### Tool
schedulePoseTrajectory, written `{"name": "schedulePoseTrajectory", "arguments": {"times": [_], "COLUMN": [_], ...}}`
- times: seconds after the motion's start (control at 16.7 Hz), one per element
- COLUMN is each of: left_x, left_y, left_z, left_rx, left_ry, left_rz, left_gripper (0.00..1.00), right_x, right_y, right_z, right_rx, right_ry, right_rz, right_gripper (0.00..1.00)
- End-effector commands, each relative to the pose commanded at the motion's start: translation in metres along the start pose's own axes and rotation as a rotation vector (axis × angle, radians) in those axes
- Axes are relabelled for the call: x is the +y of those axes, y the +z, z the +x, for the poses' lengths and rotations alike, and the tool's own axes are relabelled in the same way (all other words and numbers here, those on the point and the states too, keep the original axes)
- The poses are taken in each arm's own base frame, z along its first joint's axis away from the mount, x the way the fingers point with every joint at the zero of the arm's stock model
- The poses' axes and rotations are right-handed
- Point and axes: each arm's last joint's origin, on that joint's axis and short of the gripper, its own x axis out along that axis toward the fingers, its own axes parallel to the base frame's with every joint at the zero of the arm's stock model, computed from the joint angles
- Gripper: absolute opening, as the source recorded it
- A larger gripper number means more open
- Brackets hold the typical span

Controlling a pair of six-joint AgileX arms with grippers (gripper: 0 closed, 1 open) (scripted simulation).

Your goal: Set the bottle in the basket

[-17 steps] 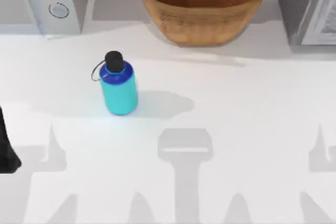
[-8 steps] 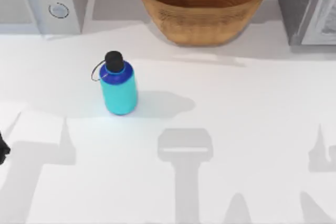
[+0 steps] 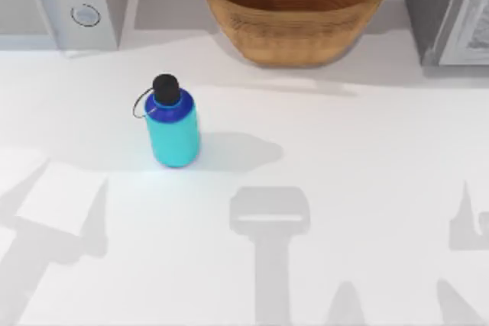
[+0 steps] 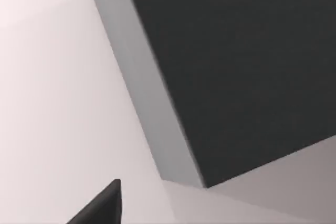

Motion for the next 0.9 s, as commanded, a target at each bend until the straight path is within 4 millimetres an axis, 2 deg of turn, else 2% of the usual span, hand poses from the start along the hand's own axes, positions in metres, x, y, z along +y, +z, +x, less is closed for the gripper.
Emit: {"name": "schedulePoseTrajectory", "arguments": {"times": [0.12, 0.24, 0.36, 0.48, 0.6, 0.66, 0.78, 0.9], "left_x": [0.036, 0.083, 0.142, 0.208, 0.277, 0.309, 0.365, 0.403], "left_y": [0.046, 0.081, 0.102, 0.102, 0.080, 0.060, 0.005, -0.065], "left_z": [-0.015, -0.034, -0.054, -0.070, -0.076, -0.074, -0.060, -0.031], "left_rx": [-0.130, -0.262, -0.384, -0.488, -0.563, -0.588, -0.608, -0.590], "left_ry": [-0.014, -0.006, 0.025, 0.076, 0.142, 0.177, 0.246, 0.303], "left_rz": [0.044, 0.072, 0.080, 0.066, 0.031, 0.006, -0.055, -0.126], "left_gripper": [1.00, 1.00, 1.00, 1.00, 1.00, 1.00, 1.00, 1.00], "right_x": [0.000, 0.000, 0.000, 0.000, 0.000, 0.000, 0.000, 0.000], "right_y": [0.000, 0.000, 0.000, 0.000, 0.000, 0.000, 0.000, 0.000], "right_z": [0.000, 0.000, 0.000, 0.000, 0.000, 0.000, 0.000, 0.000], "right_rx": [0.000, 0.000, 0.000, 0.000, 0.000, 0.000, 0.000, 0.000], "right_ry": [0.000, 0.000, 0.000, 0.000, 0.000, 0.000, 0.000, 0.000], "right_rz": [0.000, 0.000, 0.000, 0.000, 0.000, 0.000, 0.000, 0.000], "right_gripper": [1.00, 1.00, 1.00, 1.00, 1.00, 1.00, 1.00, 1.00]}}
